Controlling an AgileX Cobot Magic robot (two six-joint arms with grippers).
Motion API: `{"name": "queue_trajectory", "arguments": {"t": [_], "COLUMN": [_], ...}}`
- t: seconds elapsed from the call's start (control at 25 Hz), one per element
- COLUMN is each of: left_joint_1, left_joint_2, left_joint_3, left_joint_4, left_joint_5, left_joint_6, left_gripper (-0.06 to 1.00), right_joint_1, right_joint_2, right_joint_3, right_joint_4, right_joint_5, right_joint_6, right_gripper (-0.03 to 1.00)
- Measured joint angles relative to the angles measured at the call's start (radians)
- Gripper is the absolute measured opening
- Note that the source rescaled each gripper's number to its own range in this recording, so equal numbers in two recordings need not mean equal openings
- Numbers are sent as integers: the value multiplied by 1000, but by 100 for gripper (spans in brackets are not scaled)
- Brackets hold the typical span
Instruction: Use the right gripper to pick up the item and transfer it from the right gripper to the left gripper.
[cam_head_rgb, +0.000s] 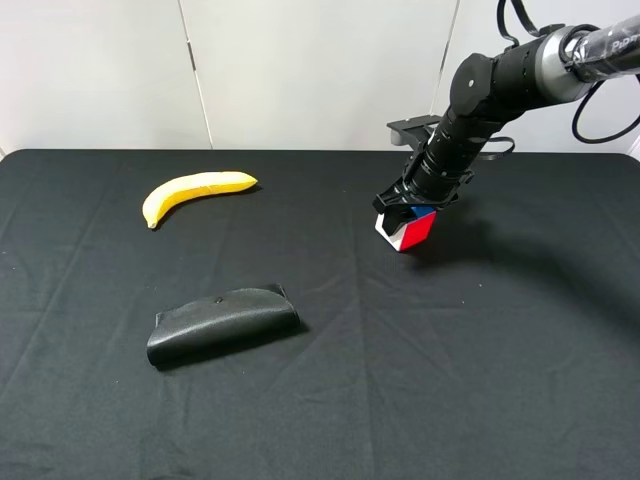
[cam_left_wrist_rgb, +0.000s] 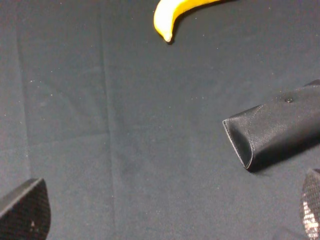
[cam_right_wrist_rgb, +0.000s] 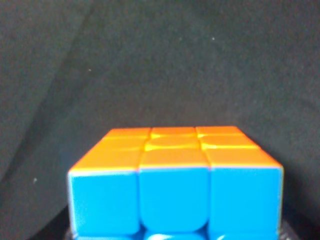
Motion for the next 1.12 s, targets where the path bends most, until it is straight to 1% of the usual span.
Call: {"name": "queue_trajectory", "arguments": {"t": [0.44,0.68,0.84,1.12], "left_joint_1": [0,0,0,0], "left_joint_2": [0,0,0,0], "left_joint_3": [0,0,0,0], "left_joint_4": [0,0,0,0], "left_joint_5": [0,0,0,0], "left_joint_6": [0,0,0,0], "left_gripper": [100,100,100,100], "right_joint_1": [0,0,0,0], "right_joint_2": [-10,-106,-153,-261], "right_joint_3": [0,0,0,0], "right_joint_4": [0,0,4,52], "right_joint_5": [7,30,62,165], "right_joint_6": [-5,-5,1,1], "right_gripper": [1,1,1,1]}}
